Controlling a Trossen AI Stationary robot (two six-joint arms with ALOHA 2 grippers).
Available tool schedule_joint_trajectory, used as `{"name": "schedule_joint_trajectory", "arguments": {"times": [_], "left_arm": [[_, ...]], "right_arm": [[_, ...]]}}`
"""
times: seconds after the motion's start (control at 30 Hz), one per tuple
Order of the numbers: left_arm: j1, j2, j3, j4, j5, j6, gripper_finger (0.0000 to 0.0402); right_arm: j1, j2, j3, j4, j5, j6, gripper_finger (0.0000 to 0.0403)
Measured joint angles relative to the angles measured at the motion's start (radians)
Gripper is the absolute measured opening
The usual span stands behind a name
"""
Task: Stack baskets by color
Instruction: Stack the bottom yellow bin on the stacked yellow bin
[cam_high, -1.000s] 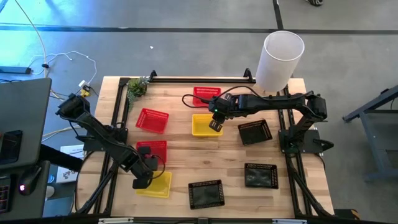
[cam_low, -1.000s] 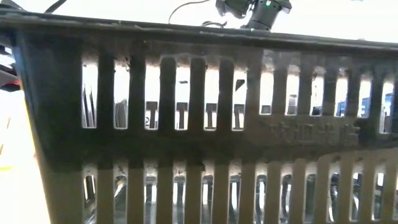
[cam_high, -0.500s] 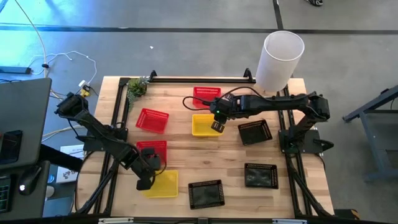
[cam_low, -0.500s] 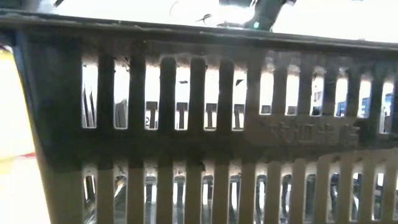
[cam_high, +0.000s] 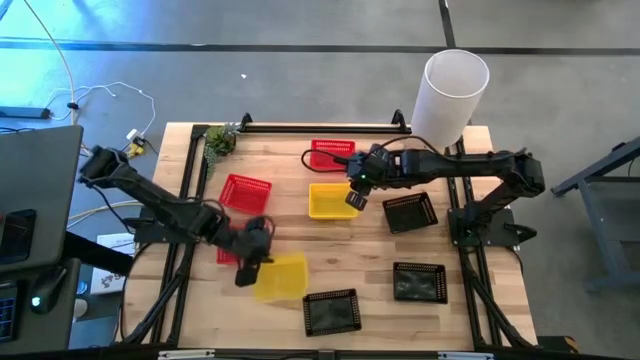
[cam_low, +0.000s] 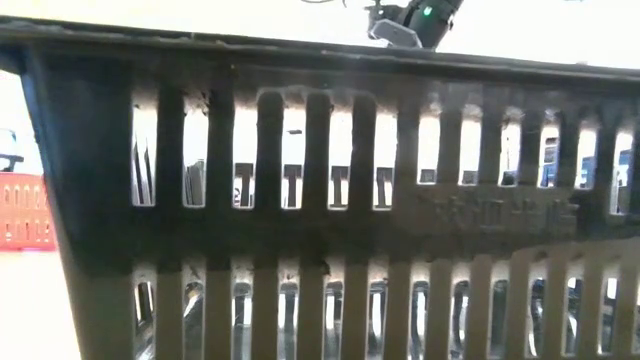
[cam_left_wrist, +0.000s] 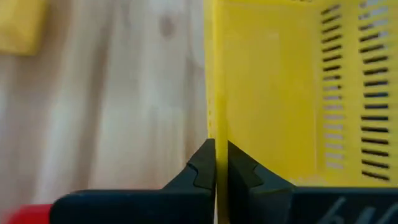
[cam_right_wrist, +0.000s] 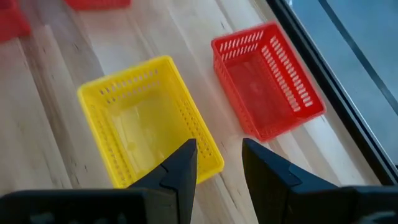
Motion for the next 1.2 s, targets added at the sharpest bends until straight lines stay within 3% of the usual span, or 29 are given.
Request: {"name": "schedule_joint_trajectory", "arguments": {"times": [0.43, 0.63, 0.97, 1.2], "left_arm": [[0.276, -0.025, 0.044, 0.012, -0.009, 0.302, 0.0], [0.377, -0.025, 0.13, 0.011, -0.057, 0.478, 0.0], [0.531, -0.025, 0.254, 0.021, -0.039, 0.648, 0.0], [0.63, 0.002, 0.264, 0.097, 0.053, 0.67, 0.0]], "right_arm": [[-0.002, -0.02, 0.0, 0.102, 0.026, -0.009, 0.0114], [-0.002, -0.02, 0.0, 0.122, 0.189, -0.042, 0.0114], [-0.004, -0.02, 0.0, 0.122, 0.539, -0.035, 0.0114], [-0.006, -0.02, 0.0, 0.121, 0.632, -0.045, 0.0114]]}}
